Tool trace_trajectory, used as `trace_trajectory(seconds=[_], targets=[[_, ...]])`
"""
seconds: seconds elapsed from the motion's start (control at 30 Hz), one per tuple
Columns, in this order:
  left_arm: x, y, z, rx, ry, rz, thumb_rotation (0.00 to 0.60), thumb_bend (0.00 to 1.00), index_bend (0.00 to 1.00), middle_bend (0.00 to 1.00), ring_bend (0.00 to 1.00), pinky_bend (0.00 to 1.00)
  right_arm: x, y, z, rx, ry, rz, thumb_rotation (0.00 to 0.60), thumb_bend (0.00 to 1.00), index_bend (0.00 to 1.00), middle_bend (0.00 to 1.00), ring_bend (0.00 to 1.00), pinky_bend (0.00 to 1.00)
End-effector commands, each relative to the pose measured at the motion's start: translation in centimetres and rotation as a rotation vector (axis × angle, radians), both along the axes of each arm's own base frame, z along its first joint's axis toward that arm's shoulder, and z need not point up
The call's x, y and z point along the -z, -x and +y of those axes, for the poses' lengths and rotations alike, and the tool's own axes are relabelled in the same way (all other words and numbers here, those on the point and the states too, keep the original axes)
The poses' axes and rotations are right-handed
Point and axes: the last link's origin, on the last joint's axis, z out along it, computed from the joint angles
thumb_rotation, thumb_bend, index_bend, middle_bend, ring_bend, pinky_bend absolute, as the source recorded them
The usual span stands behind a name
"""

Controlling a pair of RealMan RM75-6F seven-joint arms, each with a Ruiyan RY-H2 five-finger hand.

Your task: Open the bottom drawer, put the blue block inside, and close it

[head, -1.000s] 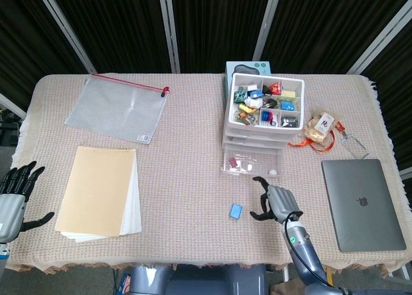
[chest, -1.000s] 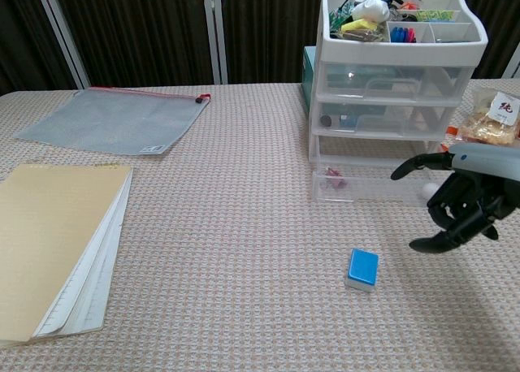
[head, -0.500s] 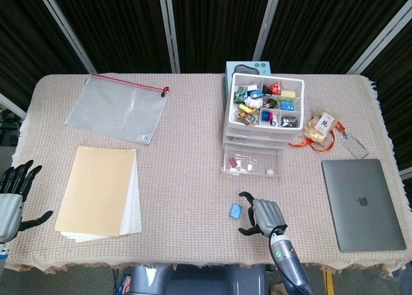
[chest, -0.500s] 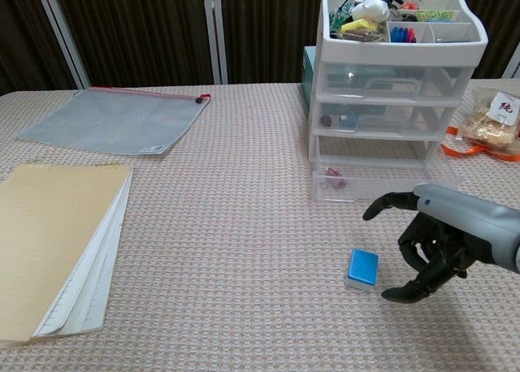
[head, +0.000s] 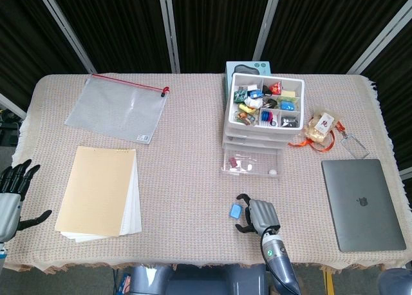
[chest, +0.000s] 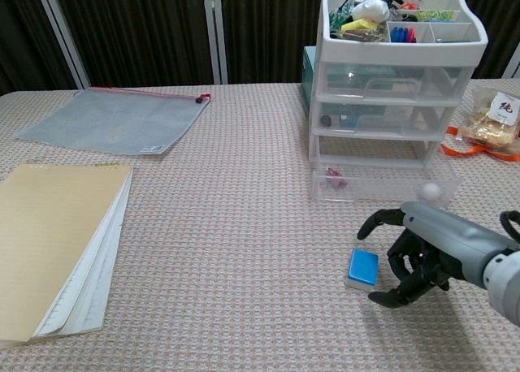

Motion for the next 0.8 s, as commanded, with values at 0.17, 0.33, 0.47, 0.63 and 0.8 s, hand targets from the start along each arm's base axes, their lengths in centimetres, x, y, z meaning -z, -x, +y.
trace_trajectory(seconds=[0.17,0.33,0.47,0.63,0.8], targets=[[0.0,0.0,0.0,-0.002,-0.005,-0.003,0.600,0.18,0.08,0.00,0.00,0.00,0.8,-0.3,-0.2,0.012,0.015,-0.005,0.600,0.13,0.25,0.78,0.80,0.75],[-0.1,0.0,0.0,-0.004,-0.004,-0.001,0.600,0.18,0.08,0.00,0.00,0.00,1.1,-0.2,-0.8,0.031,0.034,-0.005,0.600,0.13,0.25,0.78,0.80,0.75],[-0.1,0.0,-0.1,-0.005,-0.005,-0.004,0.600,0.18,0.08,0.00,0.00,0.00,1.2,-0.1,-1.2,0.032,0.048,0.004,0.600,0.15,0.25,0.78,0.80,0.75],[-0.1,0.0,0.0,-0.006,-0.003,-0.007,0.600,0.18,0.08,0.00,0.00,0.00,1.3,0.1,-1.6,0.039,0.059,0.030,0.600,0.17,0.25,0.78,0.80,0.75],[-0.1,0.0,-0.1,-0.008,0.000,-0.008,0.600,0.18,0.08,0.00,0.00,0.00,1.3,0.3,-1.7,0.050,0.053,0.040,0.600,0.18,0.25,0.78,0.80,0.75]])
